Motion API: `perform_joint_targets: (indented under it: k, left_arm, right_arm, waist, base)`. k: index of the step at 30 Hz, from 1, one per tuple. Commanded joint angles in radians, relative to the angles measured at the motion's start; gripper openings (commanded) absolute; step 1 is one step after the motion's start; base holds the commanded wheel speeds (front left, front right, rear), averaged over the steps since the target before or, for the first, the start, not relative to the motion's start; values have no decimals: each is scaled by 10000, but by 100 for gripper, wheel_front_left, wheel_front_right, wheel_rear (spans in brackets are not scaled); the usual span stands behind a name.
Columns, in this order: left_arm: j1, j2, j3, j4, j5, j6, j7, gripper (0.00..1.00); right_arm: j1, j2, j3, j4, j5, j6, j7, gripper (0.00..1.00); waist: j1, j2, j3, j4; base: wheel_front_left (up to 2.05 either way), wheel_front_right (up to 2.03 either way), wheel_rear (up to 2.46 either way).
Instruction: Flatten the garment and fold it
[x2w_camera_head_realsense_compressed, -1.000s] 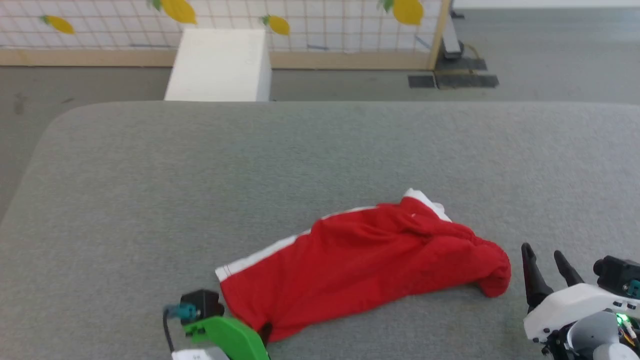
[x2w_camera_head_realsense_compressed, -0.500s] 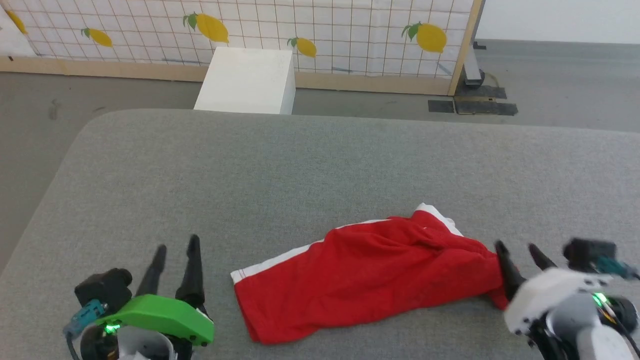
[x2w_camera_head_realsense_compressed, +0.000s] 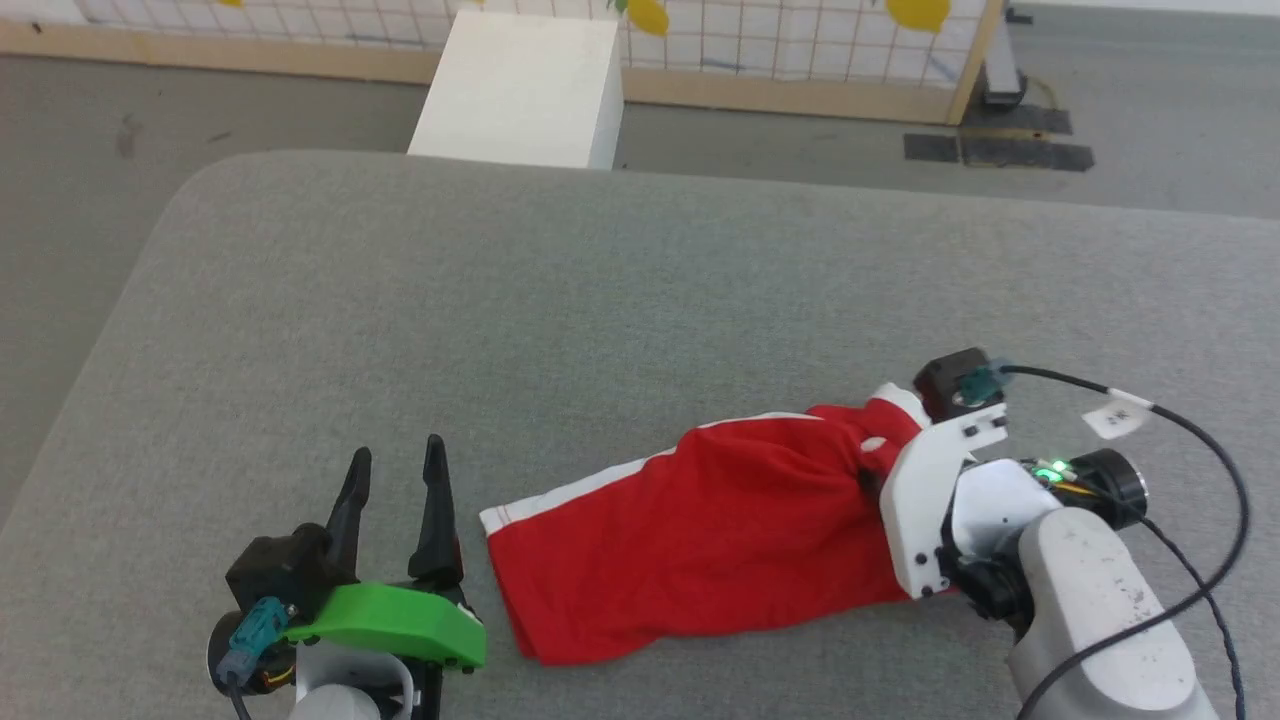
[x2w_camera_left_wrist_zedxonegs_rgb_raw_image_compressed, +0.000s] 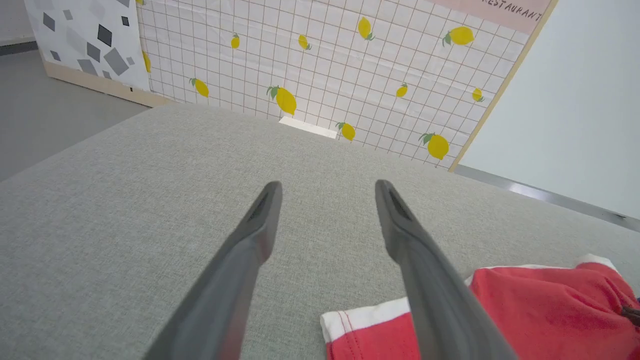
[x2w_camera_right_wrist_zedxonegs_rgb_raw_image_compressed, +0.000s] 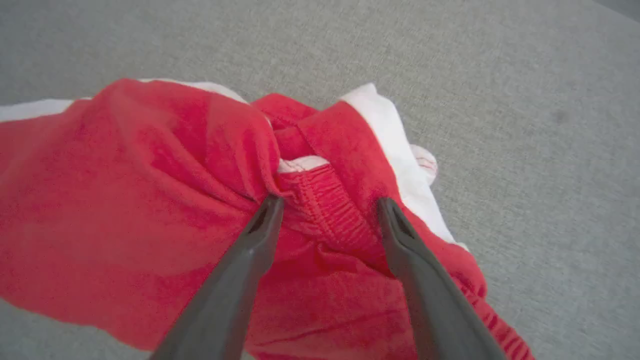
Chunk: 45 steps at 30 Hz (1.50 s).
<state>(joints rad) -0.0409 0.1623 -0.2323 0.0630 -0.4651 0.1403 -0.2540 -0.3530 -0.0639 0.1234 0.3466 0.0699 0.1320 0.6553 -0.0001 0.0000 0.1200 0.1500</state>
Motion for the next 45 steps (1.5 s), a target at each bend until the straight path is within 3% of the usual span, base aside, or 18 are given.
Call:
perform_joint_targets:
  k: [1, 3, 4, 5, 6, 12, 19, 32, 33, 34, 35, 40, 45]
  left_arm:
    - [-134, -38, 71, 72, 88, -88, -66, 100]
    - [-136, -104, 120, 135, 146, -137, -71, 100]
    - [-137, -143, 155, 144, 183, -162, -73, 100]
    - [-139, -178, 195, 147, 223, -188, -73, 100]
    - [-144, -206, 225, 153, 253, -211, -74, 100]
    - [-225, -394, 300, 262, 411, -417, -76, 100]
    - [-327, -605, 316, 343, 532, -620, -77, 100]
    - [-1314, -936, -214, 612, 790, -1034, -77, 100]
    - [-1350, -958, -227, 646, 784, -1047, -77, 100]
    - [-1367, -972, -232, 683, 781, -1054, -77, 100]
    - [-1380, -987, -236, 729, 776, -1065, -77, 100]
    - [-1345, -1033, -225, 949, 761, -1106, -78, 100]
    - [-1259, -1058, -242, 1130, 735, -1184, -78, 100]
  right_arm:
    - [-123, -51, 138, 74, 25, -13, 229, 100]
    - [-91, -138, 269, 88, 99, -13, 487, 100]
    - [-57, -169, 247, 77, 118, -13, 582, 77]
    - [-33, -185, 240, 31, 129, -13, 616, 33]
    - [-18, -193, 232, -33, 140, -13, 592, 0]
    - [70, -236, -114, -819, 420, -13, 276, 0]
    - [-519, -603, -1825, -1334, 70, -13, 38, 0]
    - [-3161, -736, -4424, 2083, -2144, -13, -836, 0]
    - [-3241, -756, -4514, 2345, -2348, -13, -921, 7]
    - [-3294, -750, -4609, 2535, -2469, -13, -1003, 46]
    - [-3352, -754, -4700, 2728, -2605, -13, -1151, 100]
    - [-3481, -704, -5107, 3137, -2651, -13, -2276, 100]
    - [-3036, -472, -5180, 2831, -1838, -13, -3860, 100]
  waist:
    - [1, 0, 232, 230]
    - [1, 0, 258, 265]
    - [1, 0, 264, 274]
    - [1, 0, 269, 277]
    - [1, 0, 269, 273]
    - [1, 0, 174, 103]
    - [1, 0, 281, -139]
    - [1, 0, 1844, 656]
    - [1, 0, 1914, 702]
    - [1, 0, 1937, 715]
    - [1, 0, 1950, 724]
    - [1, 0, 1646, 574]
    - [1, 0, 992, 208]
  base:
    - [0, 0, 0]
    - [0, 0, 0]
    - [0, 0, 0]
    - [0, 0, 0]
    - [0, 0, 0]
    - [0, 0, 0]
    - [0, 0, 0]
    - [0, 0, 0]
    - [0, 0, 0]
    - [0, 0, 0]
    - [0, 0, 0]
    - [0, 0, 0]
    - [0, 0, 0]
